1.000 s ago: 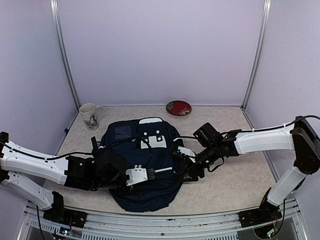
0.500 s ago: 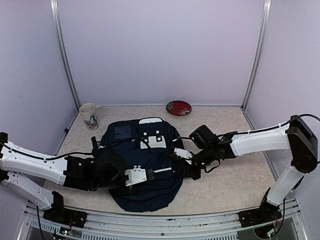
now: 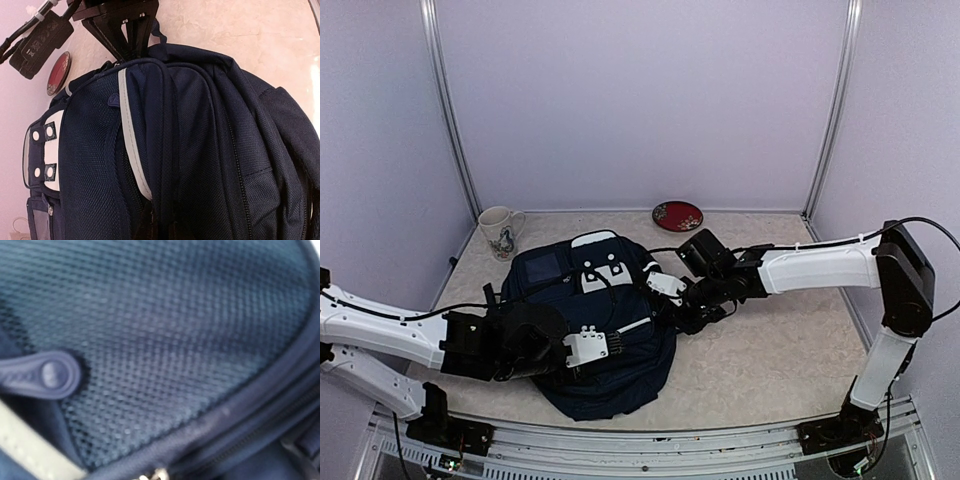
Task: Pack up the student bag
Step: Zip the upper front pocket of the student bag, then set the student bag in the upper front pocket, then rotate the student bag at the center of the board.
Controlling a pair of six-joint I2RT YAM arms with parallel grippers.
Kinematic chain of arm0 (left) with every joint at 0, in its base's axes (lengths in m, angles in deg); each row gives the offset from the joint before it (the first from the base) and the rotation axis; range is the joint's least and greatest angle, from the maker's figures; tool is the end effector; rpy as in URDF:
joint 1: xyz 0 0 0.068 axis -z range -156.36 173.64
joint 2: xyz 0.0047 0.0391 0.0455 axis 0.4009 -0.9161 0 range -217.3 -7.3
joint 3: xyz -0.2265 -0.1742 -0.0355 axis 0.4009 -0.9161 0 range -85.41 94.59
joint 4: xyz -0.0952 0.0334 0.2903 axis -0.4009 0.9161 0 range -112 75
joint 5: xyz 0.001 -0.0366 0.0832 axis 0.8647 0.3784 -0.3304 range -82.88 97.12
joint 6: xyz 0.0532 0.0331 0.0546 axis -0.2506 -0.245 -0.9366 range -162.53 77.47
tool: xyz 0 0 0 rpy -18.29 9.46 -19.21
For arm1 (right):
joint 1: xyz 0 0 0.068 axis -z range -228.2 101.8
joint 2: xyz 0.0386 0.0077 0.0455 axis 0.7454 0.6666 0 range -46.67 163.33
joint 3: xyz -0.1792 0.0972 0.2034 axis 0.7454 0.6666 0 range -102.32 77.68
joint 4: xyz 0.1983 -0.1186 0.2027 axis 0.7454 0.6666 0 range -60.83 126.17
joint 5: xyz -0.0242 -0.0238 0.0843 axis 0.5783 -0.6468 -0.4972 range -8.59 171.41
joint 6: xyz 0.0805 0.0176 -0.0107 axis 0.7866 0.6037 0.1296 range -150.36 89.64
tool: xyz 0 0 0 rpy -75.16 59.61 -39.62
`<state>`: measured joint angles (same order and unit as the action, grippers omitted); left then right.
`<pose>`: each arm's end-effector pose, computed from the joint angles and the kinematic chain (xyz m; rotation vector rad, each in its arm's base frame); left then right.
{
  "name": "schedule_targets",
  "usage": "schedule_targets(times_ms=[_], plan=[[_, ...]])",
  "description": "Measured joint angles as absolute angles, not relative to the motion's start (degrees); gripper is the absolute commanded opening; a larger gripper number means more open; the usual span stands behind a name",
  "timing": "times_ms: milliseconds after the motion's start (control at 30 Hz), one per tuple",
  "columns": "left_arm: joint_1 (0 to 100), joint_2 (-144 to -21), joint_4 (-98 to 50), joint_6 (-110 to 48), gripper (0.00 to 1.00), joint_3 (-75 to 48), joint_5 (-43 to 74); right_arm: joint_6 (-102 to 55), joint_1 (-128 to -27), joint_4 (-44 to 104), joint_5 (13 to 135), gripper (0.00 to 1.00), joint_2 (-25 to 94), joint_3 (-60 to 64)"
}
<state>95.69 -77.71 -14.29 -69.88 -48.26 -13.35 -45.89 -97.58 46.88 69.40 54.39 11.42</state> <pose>0.1202 -0.2888 0.1731 1.5783 1.5786 -0.0143 0.2732 0.3416 0.1548 -1.4336 2.0854 0.5043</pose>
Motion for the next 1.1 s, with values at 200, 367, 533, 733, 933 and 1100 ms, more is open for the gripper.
schedule_targets(times_ms=[200,367,533,733,933,1100], plan=[[95.84,-77.23,-14.78,-69.07,0.55,-49.03,-15.84,-46.92,-97.58,46.84,68.22,0.00,56.03,8.80],[97.72,-75.74,-14.23,-62.63,0.93,-49.20,-19.47,-45.78,-97.52,41.70,67.08,0.00,52.25,16.52],[94.57,-67.07,-12.22,-44.83,0.86,-47.87,-20.97,-41.76,-97.54,37.29,65.05,0.00,47.31,24.58],[68.91,-56.18,-6.93,-15.13,0.90,-51.52,-20.86,-37.69,-98.57,33.62,64.37,0.00,46.00,27.90],[56.69,-60.23,-8.70,-3.98,0.83,-62.60,-13.02,-35.07,-100.27,31.72,64.70,0.00,46.02,28.14],[54.46,-70.70,-18.53,-5.25,0.79,-62.01,-9.24,-32.53,-103.70,28.85,65.16,0.00,46.28,29.26]])
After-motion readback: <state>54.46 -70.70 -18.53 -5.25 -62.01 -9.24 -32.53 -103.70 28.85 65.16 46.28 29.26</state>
